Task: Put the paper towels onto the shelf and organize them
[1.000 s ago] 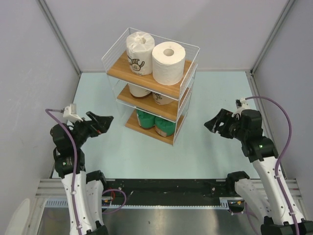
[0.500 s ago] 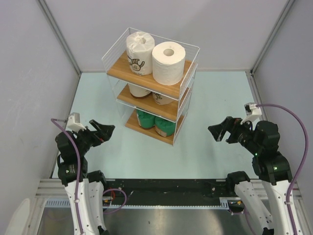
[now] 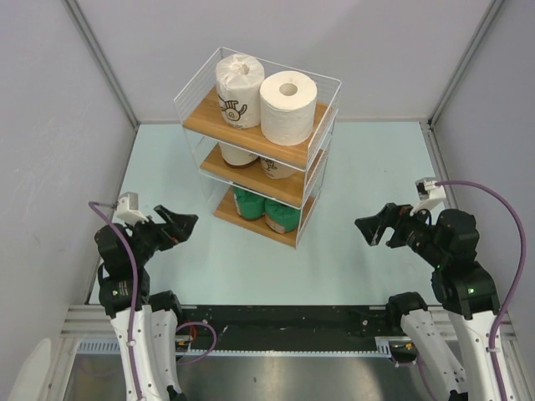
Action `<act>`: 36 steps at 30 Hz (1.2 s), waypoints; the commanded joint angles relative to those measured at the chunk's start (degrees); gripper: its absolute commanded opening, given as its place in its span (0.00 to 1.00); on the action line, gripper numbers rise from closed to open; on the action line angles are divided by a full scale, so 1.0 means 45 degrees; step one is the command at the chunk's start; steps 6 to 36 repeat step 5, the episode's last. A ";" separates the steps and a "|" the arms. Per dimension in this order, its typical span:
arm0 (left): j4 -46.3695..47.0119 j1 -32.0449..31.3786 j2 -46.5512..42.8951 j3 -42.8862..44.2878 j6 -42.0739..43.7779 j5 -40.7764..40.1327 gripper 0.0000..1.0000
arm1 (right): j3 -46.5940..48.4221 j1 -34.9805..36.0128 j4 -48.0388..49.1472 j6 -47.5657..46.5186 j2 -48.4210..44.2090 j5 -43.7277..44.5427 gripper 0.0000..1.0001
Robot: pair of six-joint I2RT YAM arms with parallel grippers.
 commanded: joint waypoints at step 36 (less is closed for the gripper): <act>0.0220 -0.0074 0.0174 0.0040 -0.0063 0.0170 1.00 | -0.0088 -0.0035 0.0133 -0.0159 0.0070 0.0019 1.00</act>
